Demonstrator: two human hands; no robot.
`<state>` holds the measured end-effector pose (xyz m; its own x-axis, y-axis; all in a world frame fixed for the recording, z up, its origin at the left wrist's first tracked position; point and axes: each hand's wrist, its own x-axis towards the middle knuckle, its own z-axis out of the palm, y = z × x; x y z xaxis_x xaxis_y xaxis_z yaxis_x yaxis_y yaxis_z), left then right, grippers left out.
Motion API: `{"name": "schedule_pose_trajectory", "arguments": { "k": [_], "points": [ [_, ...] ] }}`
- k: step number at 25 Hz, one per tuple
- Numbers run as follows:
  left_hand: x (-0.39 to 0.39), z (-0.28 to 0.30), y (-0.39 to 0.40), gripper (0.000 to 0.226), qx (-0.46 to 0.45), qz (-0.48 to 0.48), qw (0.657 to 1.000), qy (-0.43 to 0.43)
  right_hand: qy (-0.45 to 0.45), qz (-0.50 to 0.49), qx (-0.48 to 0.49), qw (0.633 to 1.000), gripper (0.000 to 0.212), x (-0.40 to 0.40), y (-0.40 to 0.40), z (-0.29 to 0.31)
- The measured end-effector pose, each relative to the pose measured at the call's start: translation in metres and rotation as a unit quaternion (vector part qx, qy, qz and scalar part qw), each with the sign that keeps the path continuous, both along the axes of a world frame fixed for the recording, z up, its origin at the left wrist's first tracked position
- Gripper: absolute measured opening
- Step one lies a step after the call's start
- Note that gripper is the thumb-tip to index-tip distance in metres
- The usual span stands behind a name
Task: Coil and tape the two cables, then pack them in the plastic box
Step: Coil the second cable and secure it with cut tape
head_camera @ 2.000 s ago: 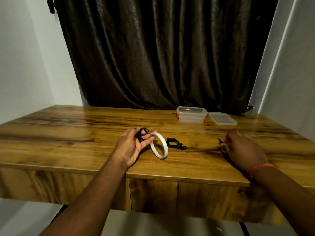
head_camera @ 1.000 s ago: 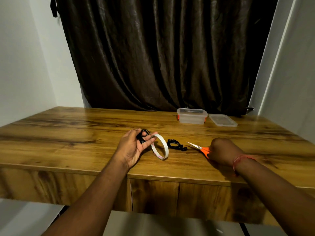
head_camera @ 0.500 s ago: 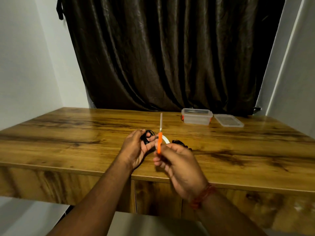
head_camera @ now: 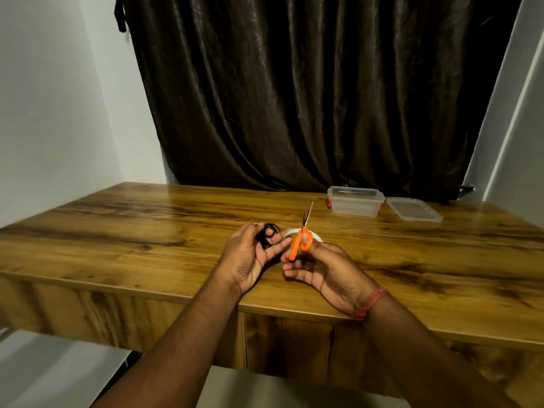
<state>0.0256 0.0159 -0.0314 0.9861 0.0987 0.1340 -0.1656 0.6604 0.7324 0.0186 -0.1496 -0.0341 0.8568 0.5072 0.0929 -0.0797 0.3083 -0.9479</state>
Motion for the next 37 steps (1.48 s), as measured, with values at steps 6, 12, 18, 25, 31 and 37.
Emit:
{"name": "schedule_pose_trajectory", "arguments": {
  "k": [6,12,18,25,31,37],
  "points": [
    [-0.004,0.002,0.003,0.015,-0.023,0.001,1.000,-0.002,-0.017,0.161,-0.037,0.986,0.070,0.007,-0.011,0.002],
    [-0.007,0.005,0.001,0.017,-0.015,-0.002,1.000,-0.010,-0.009,0.216,-0.079,0.973,0.069,0.012,-0.011,0.005],
    [-0.001,0.000,0.007,0.014,-0.030,-0.005,0.999,-0.016,0.005,0.230,-0.108,0.967,0.071,0.018,-0.009,0.005],
    [0.003,-0.004,0.007,0.014,-0.019,-0.007,1.000,-0.021,0.013,0.163,-0.068,0.984,0.063,0.020,-0.007,-0.003],
    [0.004,-0.004,0.008,0.013,-0.021,0.007,1.000,-0.009,-0.003,0.135,-0.070,0.988,0.033,0.015,-0.008,-0.001],
    [0.003,-0.001,0.009,0.012,-0.033,0.034,0.999,-0.003,-0.034,0.160,-0.139,0.977,0.025,0.006,-0.019,0.006]
  ]
}}
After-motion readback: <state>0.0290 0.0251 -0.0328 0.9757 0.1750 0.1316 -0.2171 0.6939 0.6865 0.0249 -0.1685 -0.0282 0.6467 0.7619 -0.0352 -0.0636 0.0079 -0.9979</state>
